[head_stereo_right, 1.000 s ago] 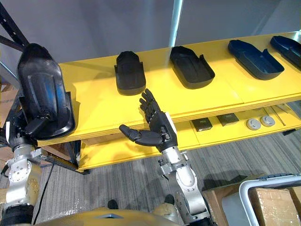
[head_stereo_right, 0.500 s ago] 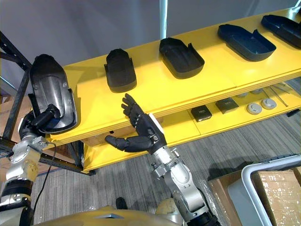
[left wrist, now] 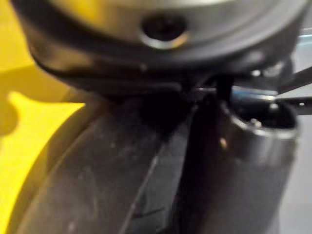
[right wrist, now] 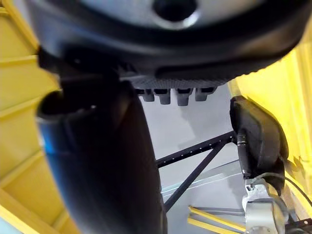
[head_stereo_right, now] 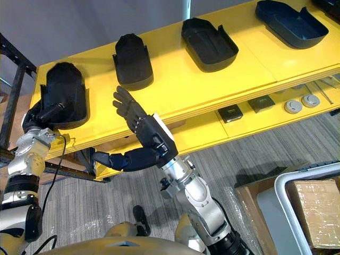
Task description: Walk over and take three plastic housings, then place them on the shelf
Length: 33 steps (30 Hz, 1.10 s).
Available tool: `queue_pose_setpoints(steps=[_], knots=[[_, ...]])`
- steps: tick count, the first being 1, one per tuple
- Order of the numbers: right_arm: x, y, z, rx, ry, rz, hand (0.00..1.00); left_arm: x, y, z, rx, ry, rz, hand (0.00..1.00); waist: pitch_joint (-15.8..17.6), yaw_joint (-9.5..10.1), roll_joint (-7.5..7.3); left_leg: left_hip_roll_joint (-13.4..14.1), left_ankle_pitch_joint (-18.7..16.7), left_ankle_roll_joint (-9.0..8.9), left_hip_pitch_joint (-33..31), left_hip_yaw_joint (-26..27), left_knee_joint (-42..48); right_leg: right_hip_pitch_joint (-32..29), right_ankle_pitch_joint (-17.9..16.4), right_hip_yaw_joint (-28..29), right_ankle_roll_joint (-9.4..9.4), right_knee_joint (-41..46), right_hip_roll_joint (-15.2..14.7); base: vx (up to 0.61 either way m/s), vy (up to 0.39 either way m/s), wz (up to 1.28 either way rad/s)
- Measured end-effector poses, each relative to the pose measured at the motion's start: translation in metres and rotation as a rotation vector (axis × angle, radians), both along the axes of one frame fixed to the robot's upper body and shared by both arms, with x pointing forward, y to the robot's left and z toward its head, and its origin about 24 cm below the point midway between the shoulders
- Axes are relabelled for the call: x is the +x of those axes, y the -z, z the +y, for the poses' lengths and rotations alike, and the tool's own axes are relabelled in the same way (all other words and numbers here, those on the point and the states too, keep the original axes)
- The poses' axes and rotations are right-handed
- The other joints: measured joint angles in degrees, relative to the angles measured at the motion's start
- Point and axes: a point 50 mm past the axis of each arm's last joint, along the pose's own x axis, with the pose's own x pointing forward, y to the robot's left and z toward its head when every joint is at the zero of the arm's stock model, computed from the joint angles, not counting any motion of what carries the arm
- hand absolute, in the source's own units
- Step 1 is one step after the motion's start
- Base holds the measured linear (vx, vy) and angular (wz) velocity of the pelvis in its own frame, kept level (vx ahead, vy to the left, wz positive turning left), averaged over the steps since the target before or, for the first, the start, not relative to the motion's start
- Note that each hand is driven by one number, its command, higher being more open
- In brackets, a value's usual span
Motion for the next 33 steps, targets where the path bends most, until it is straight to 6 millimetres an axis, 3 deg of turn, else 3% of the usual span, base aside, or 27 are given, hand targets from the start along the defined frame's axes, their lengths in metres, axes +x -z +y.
queue_pose_setpoints(steps=[9,19,24,30,33], knots=[[-0.003,0.003,0.004,0.001,-0.017,0.017,1.0,0.002,0.003,0.004,-0.02,0.019,0.041,1.0,0.01,-0.44,0.02,0.18,-0.99,-0.67,1.69,1.49,0.06,0.92,-0.26,0.59,0.06,0.59,0.0,-0.01,0.0,-0.07],[-0.01,0.012,0.003,0.002,-0.014,0.068,1.0,-0.003,-0.004,0.022,0.295,0.063,0.203,1.0,-0.07,-1.46,0.02,0.29,-0.89,-0.26,5.2,1.88,-0.84,5.04,0.06,0.32,0.45,-1.58,0.44,0.01,0.001,-0.01],[-0.017,0.021,0.008,0.023,-0.019,0.119,1.0,-0.013,-0.036,0.054,0.487,-0.052,0.224,1.0,-0.83,-1.34,0.08,1.11,-1.23,-0.72,6.47,2.3,-0.79,7.41,0.16,-0.29,0.5,-3.42,1.3,0.04,-0.008,0.0],[-0.022,0.039,0.01,0.011,-0.019,0.188,1.0,-0.006,-0.078,0.048,0.584,-0.188,0.003,1.0,-3.94,0.04,-0.63,1.57,-1.4,-0.94,7.39,3.23,-0.74,10.01,0.16,-1.97,0.52,-5.29,1.67,0.03,0.0,0.1],[-0.025,0.04,0.011,0.0,0.003,0.176,1.0,-0.005,-0.101,0.036,0.607,-0.219,-0.184,1.0,-5.72,0.18,-1.28,1.93,-1.55,-1.15,7.43,3.24,-0.74,10.55,0.25,-2.51,0.49,-5.86,2.05,0.02,-0.011,0.04]])
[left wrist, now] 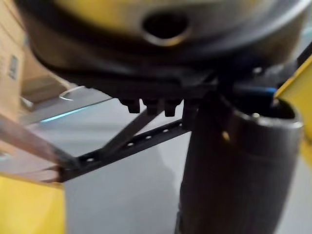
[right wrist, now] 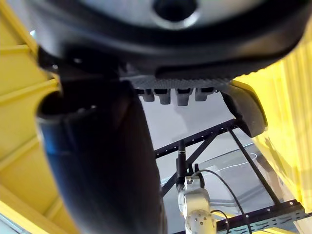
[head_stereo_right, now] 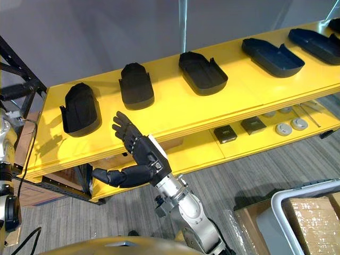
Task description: Walk over and take three plastic housings, then place them on the shelf
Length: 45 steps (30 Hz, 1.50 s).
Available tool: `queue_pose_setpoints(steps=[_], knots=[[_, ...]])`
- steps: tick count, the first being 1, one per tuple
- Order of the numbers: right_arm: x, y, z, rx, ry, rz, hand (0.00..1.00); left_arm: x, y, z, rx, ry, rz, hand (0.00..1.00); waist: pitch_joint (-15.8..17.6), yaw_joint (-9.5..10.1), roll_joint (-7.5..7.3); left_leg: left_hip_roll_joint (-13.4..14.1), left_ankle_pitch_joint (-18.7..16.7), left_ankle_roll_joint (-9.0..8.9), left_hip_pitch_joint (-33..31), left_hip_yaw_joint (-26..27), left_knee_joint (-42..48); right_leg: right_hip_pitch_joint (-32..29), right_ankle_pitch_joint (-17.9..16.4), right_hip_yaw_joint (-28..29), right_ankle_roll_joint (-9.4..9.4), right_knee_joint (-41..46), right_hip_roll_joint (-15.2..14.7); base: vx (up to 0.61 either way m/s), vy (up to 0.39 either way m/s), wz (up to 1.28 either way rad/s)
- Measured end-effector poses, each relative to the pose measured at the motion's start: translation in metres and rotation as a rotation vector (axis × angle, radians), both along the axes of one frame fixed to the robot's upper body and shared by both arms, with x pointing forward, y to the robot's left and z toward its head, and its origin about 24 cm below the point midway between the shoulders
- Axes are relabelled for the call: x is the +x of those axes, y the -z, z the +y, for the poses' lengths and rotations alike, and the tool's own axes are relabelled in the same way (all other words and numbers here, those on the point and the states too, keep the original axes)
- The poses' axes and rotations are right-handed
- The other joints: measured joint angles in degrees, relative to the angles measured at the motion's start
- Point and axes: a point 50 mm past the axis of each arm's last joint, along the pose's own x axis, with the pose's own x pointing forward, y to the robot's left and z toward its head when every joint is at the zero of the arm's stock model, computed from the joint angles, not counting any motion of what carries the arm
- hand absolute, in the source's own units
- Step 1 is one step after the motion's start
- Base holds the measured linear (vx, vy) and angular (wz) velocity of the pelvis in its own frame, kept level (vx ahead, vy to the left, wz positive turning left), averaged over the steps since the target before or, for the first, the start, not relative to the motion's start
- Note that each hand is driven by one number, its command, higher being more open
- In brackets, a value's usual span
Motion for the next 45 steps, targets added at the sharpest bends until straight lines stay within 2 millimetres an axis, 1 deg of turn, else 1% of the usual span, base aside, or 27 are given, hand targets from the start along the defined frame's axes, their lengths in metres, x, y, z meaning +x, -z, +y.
queue_pose_setpoints(steps=[2,3,5,7,10,11,12,13,14,15,16,18,20,21,23,24,25,26,29,30,32,36,40,42,45], knots=[[0.001,0.0,-0.002,-0.027,0.044,-0.021,1.0,0.004,-0.011,-0.016,-0.011,0.097,-0.091,1.0,-0.34,-0.1,-0.17,-0.01,-0.04,-0.04,0.76,0.0,-0.03,1.09,0.06,-0.31,0.0,-0.45,0.03,0.01,0.004,0.04],[0.002,0.0,-0.003,-0.042,0.059,-0.031,1.0,0.004,-0.013,-0.022,-0.02,0.129,-0.12,1.0,-0.4,-0.11,-0.22,-0.02,-0.07,-0.06,1.03,0.0,-0.02,1.51,0.11,-0.36,0.03,-0.68,0.06,0.0,0.0,0.0],[0.007,0.005,-0.01,-0.149,0.135,-0.083,1.0,0.001,-0.019,-0.045,-0.038,0.259,-0.216,1.0,-1.66,-0.19,-0.5,0.03,-0.09,-0.08,1.11,-0.01,-0.04,1.74,0.15,-0.45,0.07,-0.94,0.17,0.0,0.0,0.0],[0.015,0.01,-0.019,-0.241,0.194,-0.112,1.0,-0.005,-0.017,-0.06,-0.051,0.336,-0.259,1.0,-2.24,-0.26,-0.48,0.0,-0.08,-0.07,1.13,-0.03,-0.06,1.85,0.33,-0.43,0.13,-1.26,0.22,0.0,0.0,0.0],[0.043,0.018,-0.052,-0.464,0.363,-0.173,1.0,-0.029,0.011,-0.094,-0.105,0.471,-0.263,1.0,-2.8,-0.06,-0.42,-0.02,0.02,0.0,1.19,-0.52,-0.05,2.58,0.95,-0.69,0.19,-2.25,0.73,-0.01,-0.007,0.05],[0.054,0.019,-0.066,-0.542,0.423,-0.194,1.0,-0.043,0.028,-0.105,-0.152,0.506,-0.244,1.0,-2.81,0.2,-0.43,0.0,0.08,0.02,1.18,-1.01,-0.03,3.26,1.42,-1.2,0.13,-3.3,0.96,-0.01,-0.01,0.14],[0.06,0.019,-0.074,-0.58,0.451,-0.206,1.0,-0.05,0.036,-0.111,-0.18,0.518,-0.232,1.0,-2.81,0.36,-0.44,0.01,0.14,0.02,1.17,-1.3,-0.04,3.75,1.7,-1.55,0.21,-3.88,1.06,0.0,-0.015,0.26],[0.071,0.016,-0.094,-0.684,0.517,-0.235,1.0,-0.065,0.06,-0.124,-0.255,0.547,-0.183,1.0,-2.81,1.31,-0.46,-0.01,0.38,0.02,1.01,-2.28,-0.05,4.58,2.03,-2.54,0.23,-4.78,1.24,0.0,-0.017,0.27],[0.075,0.015,-0.1,-0.719,0.533,-0.242,1.0,-0.071,0.068,-0.129,-0.28,0.556,-0.157,1.0,-2.81,1.76,-0.48,-0.03,0.47,0.0,0.91,-2.74,-0.05,4.88,2.09,-2.95,0.22,-5.03,1.33,0.0,-0.015,0.38],[0.083,0.011,-0.111,-0.783,0.555,-0.257,1.0,-0.08,0.084,-0.136,-0.323,0.572,-0.099,1.0,-2.77,2.48,-0.57,-0.08,0.68,-0.09,0.82,-3.65,-0.08,5.73,2.23,-3.9,0.1,-5.56,1.63,0.0,-0.011,0.28],[0.087,0.01,-0.115,-0.816,0.562,-0.264,1.0,-0.084,0.091,-0.139,-0.343,0.578,-0.072,1.0,-2.8,3.02,-0.65,0.01,0.74,-0.11,0.8,-4.05,-0.13,5.95,2.25,-4.13,0.07,-5.72,1.81,-0.02,-0.02,0.28],[0.1,0.002,-0.12,-0.894,0.563,-0.304,1.0,-0.094,0.107,-0.148,-0.391,0.591,-0.002,1.0,-2.76,4.16,-1.04,0.35,1.42,-0.21,0.16,-5.67,-0.36,6.46,2.23,-5.7,0.01,-5.95,2.25,-0.04,-0.037,0.35],[0.112,-0.005,-0.121,-0.944,0.562,-0.334,1.0,-0.098,0.112,-0.157,-0.41,0.619,0.02,1.0,-2.56,4.84,-1.47,0.41,2.33,-0.19,-0.23,-6.79,-1.09,6.77,2.48,-6.9,-0.35,-6.51,2.58,-0.05,-0.027,0.35],[0.123,-0.01,-0.122,-0.996,0.563,-0.354,1.0,-0.1,0.11,-0.165,-0.412,0.663,0.015,1.0,-2.22,6.13,-2.06,0.43,3.43,-0.16,-0.22,-7.5,-2.33,6.78,2.66,-7.55,-0.59,-6.74,2.92,-0.05,-0.013,0.26],[0.131,-0.013,-0.121,-1.036,0.56,-0.372,1.0,-0.102,0.107,-0.169,-0.409,0.69,0.006,1.0,-1.92,6.29,-2.54,0.43,4.02,-0.17,-0.39,-8.23,-2.94,6.89,2.66,-8.43,-0.6,-6.74,3.0,-0.04,-0.007,0.23],[0.137,-0.016,-0.121,-1.064,0.562,-0.381,1.0,-0.104,0.106,-0.172,-0.408,0.712,0.002,1.0,-1.74,6.56,-2.91,0.37,4.53,-0.3,-0.37,-8.6,-3.69,6.87,2.66,-8.79,-0.61,-6.74,3.08,-0.02,0.012,0.16],[0.142,-0.019,-0.121,-1.082,0.566,-0.385,1.0,-0.104,0.106,-0.174,-0.41,0.728,0.005,1.0,-1.53,7.13,-3.23,0.31,4.86,0.02,-0.5,-8.8,-3.72,6.88,2.67,-9.08,-0.61,-6.76,3.04,-0.02,0.012,0.13],[0.145,-0.02,-0.121,-1.091,0.565,-0.387,1.0,-0.104,0.106,-0.175,-0.411,0.734,0.007,1.0,-1.43,7.42,-3.39,0.27,4.92,0.05,-0.57,-8.89,-3.73,6.88,2.67,-9.16,-0.6,-6.79,3.0,-0.01,0.022,0.11],[0.163,-0.032,-0.125,-1.183,0.565,-0.425,1.0,-0.106,0.107,-0.176,-0.417,0.757,0.01,1.0,-0.93,7.8,-4.17,0.07,5.4,0.24,-1.34,-10.01,-3.78,6.86,2.79,-10.19,-0.65,-6.82,2.88,0.0,0.014,0.17],[0.166,-0.034,-0.126,-1.201,0.567,-0.43,1.0,-0.106,0.108,-0.177,-0.424,0.761,0.01,1.0,-0.89,8.05,-4.23,0.07,5.42,0.26,-1.34,-10.05,-3.78,6.88,2.81,-10.22,-0.64,-6.82,2.88,0.01,0.014,0.06],[0.174,-0.043,-0.129,-1.253,0.566,-0.454,1.0,-0.106,0.109,-0.181,-0.441,0.79,0.01,1.0,-0.86,9.15,-4.28,0.01,5.49,0.29,-1.48,-10.29,-3.82,6.89,2.97,-10.44,-0.62,-6.83,2.84,0.02,0.014,0.06],[0.189,-0.057,-0.12,-1.315,0.515,-0.495,1.0,-0.106,0.109,-0.184,-0.446,0.814,0.013,1.0,-0.69,9.15,-4.44,-0.02,6.08,0.31,-2.17,-11.18,-3.84,6.82,2.98,-11.39,-0.63,-6.9,2.87,0.02,0.002,0.11],[0.2,-0.062,-0.109,-1.378,0.429,-0.502,1.0,-0.106,0.109,-0.186,-0.45,0.831,0.013,1.0,-0.07,9.41,-4.91,-0.04,6.19,0.35,-2.16,-11.23,-3.81,6.84,3.02,-11.43,-0.67,-6.89,2.84,0.0,0.0,0.0],[0.203,-0.062,-0.108,-1.406,0.394,-0.488,1.0,-0.106,0.109,-0.186,-0.451,0.83,0.014,1.0,0.28,9.53,-5.07,-0.06,6.27,0.38,-2.16,-11.24,-3.82,6.84,3.06,-11.44,-0.68,-6.89,2.81,0.0,0.0,0.0],[0.208,-0.062,-0.109,-1.447,0.345,-0.452,1.0,-0.106,0.11,-0.187,-0.452,0.83,0.017,1.0,0.56,9.67,-4.92,-0.1,6.37,0.39,-2.16,-11.26,-3.83,6.83,3.06,-11.47,-0.69,-6.83,2.75,0.0,0.0,0.0]])
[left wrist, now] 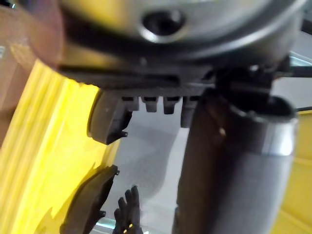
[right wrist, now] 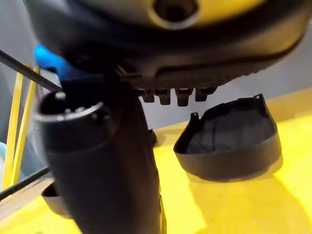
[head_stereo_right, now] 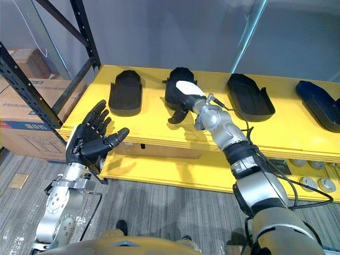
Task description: Walk over and take three plastic housings, then place them on the shelf
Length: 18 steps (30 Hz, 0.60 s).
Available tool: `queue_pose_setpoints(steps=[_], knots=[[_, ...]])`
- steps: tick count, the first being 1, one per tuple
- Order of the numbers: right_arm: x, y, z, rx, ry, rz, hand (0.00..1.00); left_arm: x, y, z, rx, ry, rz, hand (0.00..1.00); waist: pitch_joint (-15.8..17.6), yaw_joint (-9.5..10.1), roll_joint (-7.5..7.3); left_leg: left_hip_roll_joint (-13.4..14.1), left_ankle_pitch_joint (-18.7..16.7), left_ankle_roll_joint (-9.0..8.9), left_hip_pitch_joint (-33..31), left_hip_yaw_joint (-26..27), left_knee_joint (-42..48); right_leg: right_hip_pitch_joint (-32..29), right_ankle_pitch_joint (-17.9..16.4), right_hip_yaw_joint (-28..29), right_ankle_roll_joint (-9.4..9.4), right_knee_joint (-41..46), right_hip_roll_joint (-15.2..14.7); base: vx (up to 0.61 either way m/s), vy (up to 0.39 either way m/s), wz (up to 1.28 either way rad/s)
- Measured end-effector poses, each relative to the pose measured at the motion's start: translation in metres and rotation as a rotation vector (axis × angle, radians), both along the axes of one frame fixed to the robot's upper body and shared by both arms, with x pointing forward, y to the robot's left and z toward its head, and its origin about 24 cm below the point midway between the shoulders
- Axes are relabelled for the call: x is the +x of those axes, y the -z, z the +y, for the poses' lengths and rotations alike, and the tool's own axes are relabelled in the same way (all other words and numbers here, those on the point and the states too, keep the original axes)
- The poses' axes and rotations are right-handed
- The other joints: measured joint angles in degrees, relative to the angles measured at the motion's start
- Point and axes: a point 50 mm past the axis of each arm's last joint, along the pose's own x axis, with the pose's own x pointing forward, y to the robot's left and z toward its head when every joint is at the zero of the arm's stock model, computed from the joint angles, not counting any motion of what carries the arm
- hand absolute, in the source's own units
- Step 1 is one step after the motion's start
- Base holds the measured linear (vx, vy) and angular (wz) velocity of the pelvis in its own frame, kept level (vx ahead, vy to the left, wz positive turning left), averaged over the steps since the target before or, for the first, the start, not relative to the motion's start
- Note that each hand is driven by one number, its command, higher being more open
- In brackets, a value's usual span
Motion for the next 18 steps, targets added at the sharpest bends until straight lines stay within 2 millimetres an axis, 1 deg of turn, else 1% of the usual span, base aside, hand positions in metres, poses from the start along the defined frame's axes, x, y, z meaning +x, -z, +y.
queue_pose_setpoints(steps=[2,5,7,14,18], knots=[[0.002,-0.001,0.0,-0.015,-0.002,0.025,1.0,0.0,0.0,-0.001,-0.008,-0.003,0.001,1.0,0.31,0.0,0.13,0.01,0.05,0.0,0.04,-0.01,0.0,0.0,0.0,0.0,0.0,0.06,-0.01,0.0,0.0,0.0],[0.007,-0.013,-0.003,-0.06,-0.002,0.033,1.0,0.002,-0.001,-0.004,-0.011,0.011,-0.003,1.0,2.27,-0.09,0.6,0.02,0.26,0.07,-0.02,0.05,-0.12,-0.15,0.06,0.03,-0.08,0.11,-0.04,0.0,0.0,0.0],[0.008,-0.016,-0.006,-0.081,0.005,0.046,1.0,0.002,0.0,-0.007,-0.012,0.023,0.008,1.0,2.76,0.01,0.68,0.02,0.27,0.07,-0.07,0.08,-0.13,-0.25,0.07,0.05,-0.09,0.1,-0.04,0.0,0.0,0.0],[0.013,-0.021,-0.011,-0.107,0.042,0.097,1.0,0.002,0.001,-0.01,-0.022,0.025,0.016,1.0,3.1,-0.14,0.72,0.05,0.28,0.06,-0.17,0.92,0.03,-1.03,0.33,0.95,-0.2,0.14,-0.04,0.04,0.002,-0.06],[0.014,-0.024,-0.009,-0.127,0.022,0.128,1.0,0.004,0.007,-0.016,-0.02,0.053,0.047,1.0,3.18,-0.27,0.83,0.3,0.26,0.06,-0.11,1.12,0.02,-1.03,0.4,1.34,-0.3,0.02,0.23,0.0,-0.002,-0.01]])
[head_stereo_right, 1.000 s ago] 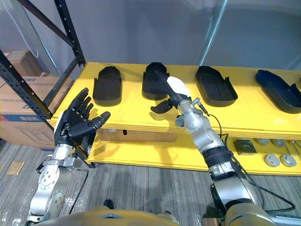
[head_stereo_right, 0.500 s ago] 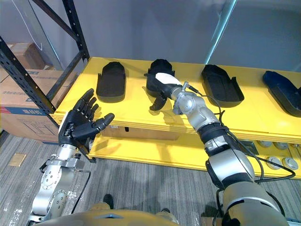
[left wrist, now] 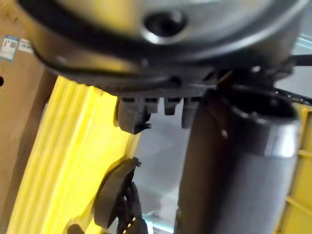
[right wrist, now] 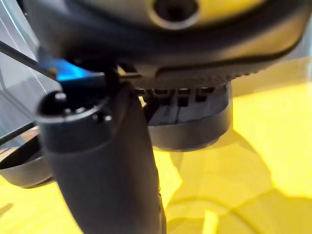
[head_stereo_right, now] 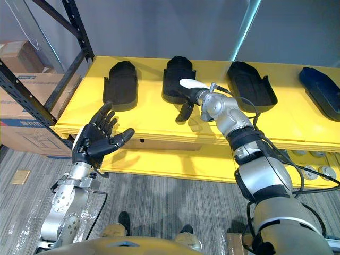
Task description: Walk over and take three plastic housings, then place them on the shelf
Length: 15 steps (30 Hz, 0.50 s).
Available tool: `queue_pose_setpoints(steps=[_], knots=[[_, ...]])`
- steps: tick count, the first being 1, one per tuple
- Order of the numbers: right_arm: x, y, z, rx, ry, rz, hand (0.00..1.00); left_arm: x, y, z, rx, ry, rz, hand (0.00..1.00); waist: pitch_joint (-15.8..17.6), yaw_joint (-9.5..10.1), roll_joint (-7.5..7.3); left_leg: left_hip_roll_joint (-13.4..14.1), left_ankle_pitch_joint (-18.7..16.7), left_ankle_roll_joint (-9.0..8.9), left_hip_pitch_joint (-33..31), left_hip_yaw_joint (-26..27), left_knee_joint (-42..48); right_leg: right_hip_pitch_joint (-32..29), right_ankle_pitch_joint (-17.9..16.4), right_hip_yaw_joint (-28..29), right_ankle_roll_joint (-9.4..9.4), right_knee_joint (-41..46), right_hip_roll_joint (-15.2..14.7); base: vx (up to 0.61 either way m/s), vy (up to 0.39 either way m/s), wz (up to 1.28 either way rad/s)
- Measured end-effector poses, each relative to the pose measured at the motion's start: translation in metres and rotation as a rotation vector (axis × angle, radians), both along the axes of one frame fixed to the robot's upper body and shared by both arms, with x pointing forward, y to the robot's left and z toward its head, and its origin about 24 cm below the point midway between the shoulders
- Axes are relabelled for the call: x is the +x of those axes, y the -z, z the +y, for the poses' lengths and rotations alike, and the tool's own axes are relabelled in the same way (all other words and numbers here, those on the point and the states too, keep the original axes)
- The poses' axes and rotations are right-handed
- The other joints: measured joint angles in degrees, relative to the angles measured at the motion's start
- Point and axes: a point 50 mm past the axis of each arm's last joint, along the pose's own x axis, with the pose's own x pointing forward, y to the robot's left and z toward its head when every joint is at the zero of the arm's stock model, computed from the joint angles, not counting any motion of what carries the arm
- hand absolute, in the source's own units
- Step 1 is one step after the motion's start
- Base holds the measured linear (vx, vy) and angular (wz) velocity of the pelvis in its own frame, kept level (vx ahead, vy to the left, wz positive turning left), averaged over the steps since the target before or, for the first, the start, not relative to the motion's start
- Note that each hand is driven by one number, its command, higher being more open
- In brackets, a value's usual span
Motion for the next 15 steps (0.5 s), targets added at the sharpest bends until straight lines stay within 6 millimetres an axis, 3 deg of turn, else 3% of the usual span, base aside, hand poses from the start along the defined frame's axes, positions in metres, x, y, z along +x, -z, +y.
queue_pose_setpoints(steps=[6,15], knots=[[0.002,-0.004,0.0,-0.001,-0.007,0.066,1.0,0.001,0.011,-0.003,0.02,0.041,0.052,1.0,0.03,0.23,0.03,0.53,0.03,-0.05,0.14,0.57,-0.03,0.24,0.6,0.17,-0.42,-0.91,0.66,0.0,-0.005,-0.05],[-0.001,0.001,0.001,-0.014,-0.035,0.158,1.0,0.007,0.011,-0.003,0.04,0.058,0.057,1.0,0.03,0.47,0.02,0.93,0.13,-0.2,0.28,1.1,-0.14,0.47,1.36,0.65,-0.81,-2.09,1.26,0.01,0.004,-0.03]])
